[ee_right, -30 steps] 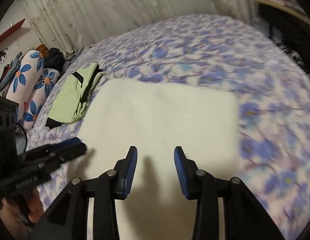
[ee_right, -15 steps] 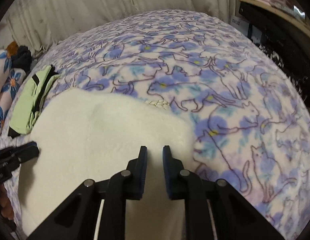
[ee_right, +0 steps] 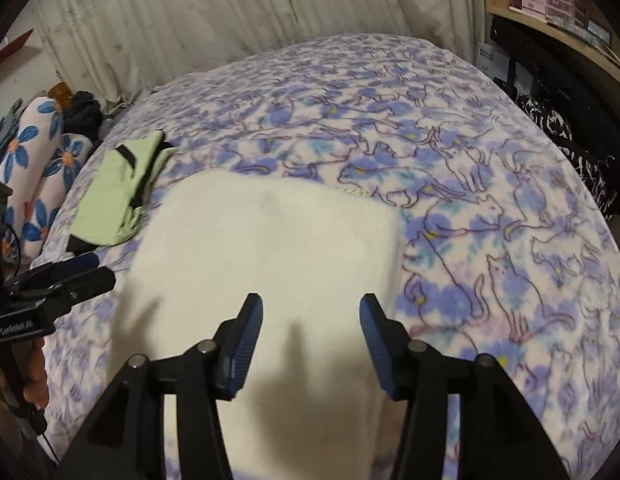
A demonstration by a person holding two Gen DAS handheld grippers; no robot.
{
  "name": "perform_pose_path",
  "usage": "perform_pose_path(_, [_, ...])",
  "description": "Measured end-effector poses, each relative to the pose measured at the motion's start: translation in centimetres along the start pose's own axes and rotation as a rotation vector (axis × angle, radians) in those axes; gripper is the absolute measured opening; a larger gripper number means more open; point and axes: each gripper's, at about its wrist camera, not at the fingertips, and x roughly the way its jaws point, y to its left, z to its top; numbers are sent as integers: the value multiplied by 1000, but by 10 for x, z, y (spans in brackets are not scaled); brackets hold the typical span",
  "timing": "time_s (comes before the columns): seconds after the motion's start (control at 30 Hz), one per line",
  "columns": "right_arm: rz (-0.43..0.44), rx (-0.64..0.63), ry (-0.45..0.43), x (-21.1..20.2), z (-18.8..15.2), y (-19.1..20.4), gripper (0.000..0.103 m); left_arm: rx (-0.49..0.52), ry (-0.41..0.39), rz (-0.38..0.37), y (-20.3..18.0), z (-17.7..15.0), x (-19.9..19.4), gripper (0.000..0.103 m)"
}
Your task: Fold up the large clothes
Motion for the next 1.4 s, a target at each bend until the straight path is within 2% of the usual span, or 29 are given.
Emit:
perform_pose_path(0.03, [-6,-5,-5,-9,-4,3,66,8,-3,7,-2,-5,-8,78])
perform_pose_path(0.1, [-9,-11,-9,-21,-11,6,76,22,1,19,-5,-13,-20,78])
perform_pose_path(0.23, [-21,-42,-14,-42,-23,10,77,30,25,46,-9,-30,-38,78])
perform_pose_path(0.33, [-35,-61,-10,-54,-34,11,77,16,39,39,-6,-38,-47,78])
perform_pose_path(0.43, [-23,-60,23,-56,-42,7,77,0,53,42,-2,-47,-49,78])
perform_pose_path(0.57, [-32,-61,58,-52,-51,-3,77,-32,87,20,6,-55,-43,78])
perform_pose_path(0.73, [-20,1,120,-34,-62,-26,77,-101,150,-56,18,-64,-23,78])
perform_pose_path(0.9, [48,96,169,-10,-69,-47,77,-135,211,-120,24,-75,1,78])
perform_pose_path(1.13, [165,227,197,29,-64,-72,76,-187,228,-202,31,-76,37,78])
perform_pose_path(1.37, [315,288,257,85,-56,-88,77,-192,201,-227,39,-68,69,95])
perform_pose_path(1.4, [335,299,265,96,-56,-89,84,-205,204,-243,42,-68,75,98])
